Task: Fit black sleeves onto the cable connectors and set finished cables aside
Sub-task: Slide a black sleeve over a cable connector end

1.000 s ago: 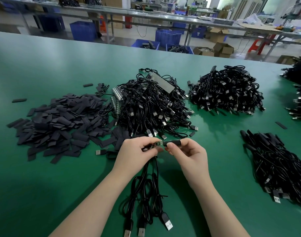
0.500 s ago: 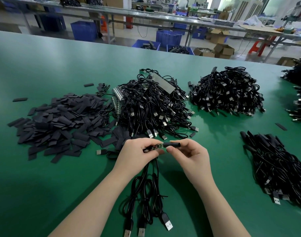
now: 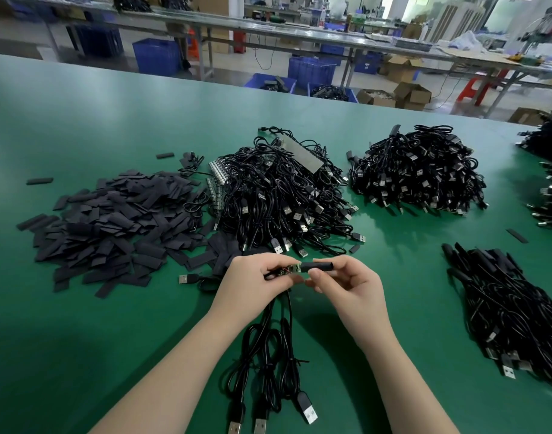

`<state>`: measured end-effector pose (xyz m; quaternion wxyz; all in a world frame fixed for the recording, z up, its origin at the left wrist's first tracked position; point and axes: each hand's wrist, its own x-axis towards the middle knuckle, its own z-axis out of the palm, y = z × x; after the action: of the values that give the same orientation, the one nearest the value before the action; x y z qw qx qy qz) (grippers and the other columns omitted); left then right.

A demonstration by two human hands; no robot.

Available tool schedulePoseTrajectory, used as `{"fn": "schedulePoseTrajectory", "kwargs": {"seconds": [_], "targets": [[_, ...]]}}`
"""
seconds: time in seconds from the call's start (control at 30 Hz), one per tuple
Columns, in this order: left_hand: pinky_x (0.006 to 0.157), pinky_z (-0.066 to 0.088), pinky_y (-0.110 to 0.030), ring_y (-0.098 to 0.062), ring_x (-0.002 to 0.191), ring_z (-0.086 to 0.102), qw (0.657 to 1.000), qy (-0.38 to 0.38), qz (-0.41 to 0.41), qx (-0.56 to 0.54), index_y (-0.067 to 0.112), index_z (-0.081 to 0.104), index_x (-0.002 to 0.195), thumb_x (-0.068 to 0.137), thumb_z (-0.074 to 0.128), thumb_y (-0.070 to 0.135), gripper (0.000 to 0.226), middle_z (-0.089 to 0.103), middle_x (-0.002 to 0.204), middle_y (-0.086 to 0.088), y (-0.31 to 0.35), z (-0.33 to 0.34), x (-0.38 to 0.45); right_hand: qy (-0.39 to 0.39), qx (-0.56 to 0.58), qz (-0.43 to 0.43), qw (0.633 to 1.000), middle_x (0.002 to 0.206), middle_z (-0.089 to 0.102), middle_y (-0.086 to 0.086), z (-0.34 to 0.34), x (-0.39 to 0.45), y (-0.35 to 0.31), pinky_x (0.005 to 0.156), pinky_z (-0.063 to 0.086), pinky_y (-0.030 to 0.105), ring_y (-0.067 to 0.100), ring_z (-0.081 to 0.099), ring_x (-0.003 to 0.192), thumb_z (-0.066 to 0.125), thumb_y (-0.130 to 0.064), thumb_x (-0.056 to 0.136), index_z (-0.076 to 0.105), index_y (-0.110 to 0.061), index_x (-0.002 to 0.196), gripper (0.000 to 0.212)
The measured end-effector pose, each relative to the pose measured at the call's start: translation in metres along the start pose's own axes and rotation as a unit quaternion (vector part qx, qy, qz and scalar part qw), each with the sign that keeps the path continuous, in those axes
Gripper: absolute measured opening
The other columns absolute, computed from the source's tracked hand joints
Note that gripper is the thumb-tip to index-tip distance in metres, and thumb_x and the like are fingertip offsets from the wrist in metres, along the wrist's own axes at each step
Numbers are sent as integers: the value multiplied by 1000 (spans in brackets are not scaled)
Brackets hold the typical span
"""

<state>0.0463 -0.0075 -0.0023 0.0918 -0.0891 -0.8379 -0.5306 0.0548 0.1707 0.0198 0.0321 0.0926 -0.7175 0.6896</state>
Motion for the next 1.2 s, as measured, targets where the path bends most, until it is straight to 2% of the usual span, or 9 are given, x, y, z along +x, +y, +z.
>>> {"fn": "schedulePoseTrajectory", "kwargs": {"seconds": [0.2, 0.33, 0.47, 0.67, 0.8, 0.9, 1.07, 1.2], "targets": [[71, 55, -25, 0, 75, 67, 1000, -8, 6, -7, 43, 75, 94, 80, 78, 35, 17, 72, 83, 23, 3, -2, 0, -21, 20, 2, 1000, 74, 75, -3, -2, -1, -2, 68, 53, 16, 8, 72, 70, 70, 4, 85, 70, -10, 87, 14], [73, 55, -27, 3, 78, 67, 1000, -5, 10, -8, 50, 73, 89, 80, 79, 29, 24, 72, 84, 25, 4, -3, 0, -31, 21, 6, 999, 78, 76, -1, -3, -1, -2, 68, 53, 16, 10, 72, 72, 70, 4, 85, 71, -12, 89, 17], [75, 55, -25, 3, 81, 67, 1000, -27, 9, 0, 50, 72, 93, 80, 77, 27, 27, 71, 86, 26, 5, -5, -1, -54, -17, -10, 998, 84, 76, 0, -9, 0, -6, 71, 54, 18, 13, 73, 77, 73, 1, 83, 75, -23, 85, 24], [70, 50, -13, 6, 79, 65, 999, -43, 22, 6, 42, 74, 95, 80, 77, 34, 17, 70, 88, 30, 10, -5, -2, -37, -55, -39, 997, 85, 75, -1, -8, 0, -4, 71, 54, 19, 13, 72, 77, 76, 0, 81, 75, -31, 85, 31], [69, 51, -18, 1, 75, 65, 999, -45, 21, 12, 44, 74, 97, 81, 76, 35, 19, 71, 86, 27, 9, -5, -2, -43, -65, -37, 996, 85, 75, 0, -9, 0, -4, 72, 55, 21, 16, 71, 78, 77, -2, 81, 74, -27, 84, 26], [64, 48, -14, 1, 72, 63, 998, -44, 22, 28, 51, 69, 98, 80, 76, 38, 23, 69, 86, 30, 10, -5, -3, -50, -77, -37, 995, 84, 74, -5, -9, 0, -4, 69, 51, 16, 8, 69, 75, 77, -3, 81, 73, -22, 87, 21], [62, 43, -8, 6, 68, 60, 999, -39, 33, 15, 54, 68, 102, 82, 76, 34, 29, 70, 86, 31, 12, -4, -4, -34, -86, -37, 995, 83, 73, -9, -8, 2, -3, 69, 52, 18, 8, 66, 74, 76, -5, 83, 73, -39, 84, 34], [62, 41, -7, 5, 71, 61, 998, -52, 26, 14, 50, 71, 102, 81, 74, 39, 24, 70, 87, 28, 12, -3, -5, -56, -81, -21, 995, 81, 73, -6, -10, 3, -2, 69, 52, 19, 9, 65, 73, 76, -8, 83, 73, -33, 84, 26]]}}
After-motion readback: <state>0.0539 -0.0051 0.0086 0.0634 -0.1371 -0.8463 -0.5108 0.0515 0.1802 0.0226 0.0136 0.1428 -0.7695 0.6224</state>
